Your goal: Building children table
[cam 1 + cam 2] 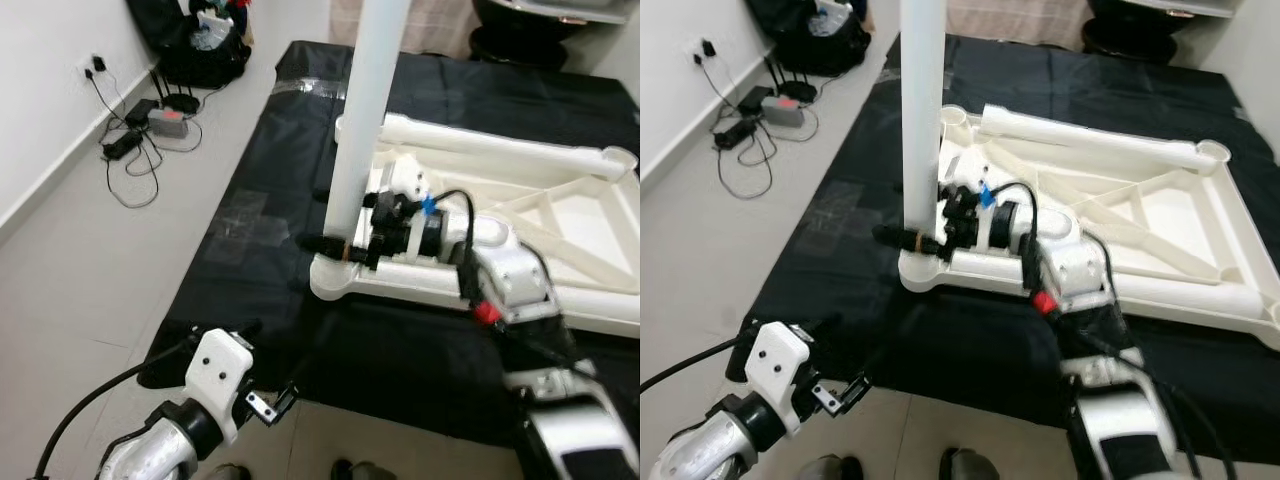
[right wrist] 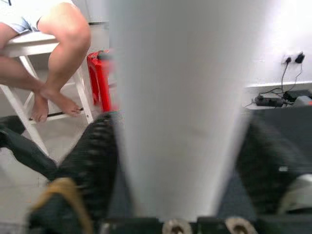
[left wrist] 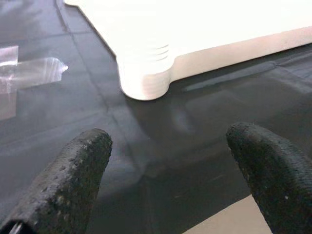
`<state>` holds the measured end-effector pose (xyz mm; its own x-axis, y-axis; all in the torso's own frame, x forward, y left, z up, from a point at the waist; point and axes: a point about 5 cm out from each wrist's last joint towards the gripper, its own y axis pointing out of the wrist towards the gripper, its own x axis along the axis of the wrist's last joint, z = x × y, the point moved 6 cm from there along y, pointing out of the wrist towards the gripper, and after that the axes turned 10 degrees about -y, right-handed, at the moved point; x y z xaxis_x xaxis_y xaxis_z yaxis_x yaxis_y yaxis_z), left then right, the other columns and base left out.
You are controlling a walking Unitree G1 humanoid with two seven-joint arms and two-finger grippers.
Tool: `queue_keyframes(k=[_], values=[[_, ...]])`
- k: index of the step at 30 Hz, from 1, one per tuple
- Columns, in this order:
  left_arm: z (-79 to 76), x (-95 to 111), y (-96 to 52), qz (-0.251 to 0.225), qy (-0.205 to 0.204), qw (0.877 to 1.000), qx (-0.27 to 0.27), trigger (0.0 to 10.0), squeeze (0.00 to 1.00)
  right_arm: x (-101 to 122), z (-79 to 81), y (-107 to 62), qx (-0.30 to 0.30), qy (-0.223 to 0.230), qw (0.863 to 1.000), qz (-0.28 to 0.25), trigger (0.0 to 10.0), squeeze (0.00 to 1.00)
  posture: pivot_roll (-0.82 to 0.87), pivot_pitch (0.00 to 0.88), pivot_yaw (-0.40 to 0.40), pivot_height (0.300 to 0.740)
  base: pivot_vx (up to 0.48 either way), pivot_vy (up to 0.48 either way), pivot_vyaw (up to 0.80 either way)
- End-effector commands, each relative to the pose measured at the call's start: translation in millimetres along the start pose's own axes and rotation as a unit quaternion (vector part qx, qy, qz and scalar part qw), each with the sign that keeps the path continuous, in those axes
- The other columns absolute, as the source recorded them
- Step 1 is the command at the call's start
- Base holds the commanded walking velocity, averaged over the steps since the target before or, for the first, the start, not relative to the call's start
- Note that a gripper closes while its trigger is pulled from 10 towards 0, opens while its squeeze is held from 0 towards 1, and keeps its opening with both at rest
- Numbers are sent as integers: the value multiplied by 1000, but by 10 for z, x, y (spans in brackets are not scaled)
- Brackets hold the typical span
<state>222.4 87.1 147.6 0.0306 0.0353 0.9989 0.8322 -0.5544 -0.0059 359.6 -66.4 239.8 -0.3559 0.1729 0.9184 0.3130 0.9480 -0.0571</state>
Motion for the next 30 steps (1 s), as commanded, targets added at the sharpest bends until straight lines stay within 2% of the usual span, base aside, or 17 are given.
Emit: queue_keyframes(k=[1,2,11,14,15,17,18,19,20,21,22,23,24,27,28,29,30], values=[[-46,40,-27,-8,14,1000,-6,10000,0,5,16,-5,10,-1,1000,-10,824,0,28,251,-74,740,0,0,0],[-55,46,-56,-16,19,1000,-2,10000,0,11,31,-8,25,-5,1000,-12,0,0,28,257,-68,740,0,0,0],[-50,17,-77,-23,24,999,2,10000,0,48,71,-106,31,0,999,-22,0,0,10,239,-60,740,0,0,0],[-34,-10,-69,-27,25,999,5,10000,0,27,74,-163,1,2,1000,-18,0,0,7,211,-75,740,0,0,0],[-25,-21,-65,-28,25,999,7,10000,0,13,77,-179,-31,6,999,-14,0,0,7,211,-75,740,0,0,0],[-25,-21,-65,-28,25,999,7,10000,0,13,77,-179,-31,6,999,-14,0,0,7,211,-75,740,0,0,0],[-9,-38,-60,-29,26,999,11,10000,0,-85,123,-160,-95,13,995,13,0,0,8,190,-90,740,0,0,0],[22,-64,-43,-30,28,999,15,10000,0,-320,23,-223,-278,31,957,79,0,0,3,168,-96,740,0,0,0],[60,-90,-9,-31,30,999,19,10000,0,-616,311,-244,-360,84,919,135,0,0,-9,140,-89,740,0,0,0],[86,-106,16,-31,31,999,21,10000,0,-770,532,-289,-406,121,889,172,0,0,-9,140,-89,740,0,0,0],[116,-122,52,-31,32,999,22,10000,0,-850,675,-212,-413,132,881,191,0,0,-24,126,-80,740,0,0,0],[116,-122,52,-31,32,999,22,10000,0,-850,675,-212,-413,132,881,191,0,0,-24,126,-80,740,0,0,0],[138,-135,81,-32,34,999,23,10000,0,-866,731,-97,-398,134,888,189,0,0,-31,113,-74,740,0,0,0],[210,-181,177,-33,37,998,25,10000,0,-799,479,102,-384,108,902,165,0,0,-30,64,-77,740,0,0,0],[229,-190,201,-34,39,998,26,10000,0,-780,411,142,-379,104,905,161,2392,0,-30,55,-78,740,0,0,0],[240,-196,218,-34,40,998,27,10000,0,-767,380,176,-372,99,909,159,2392,0,-28,53,-80,740,0,0,0],[248,-200,230,-35,40,998,28,10000,0,-762,366,195,-367,97,911,161,10000,0,-26,50,-80,740,0,0,0]])
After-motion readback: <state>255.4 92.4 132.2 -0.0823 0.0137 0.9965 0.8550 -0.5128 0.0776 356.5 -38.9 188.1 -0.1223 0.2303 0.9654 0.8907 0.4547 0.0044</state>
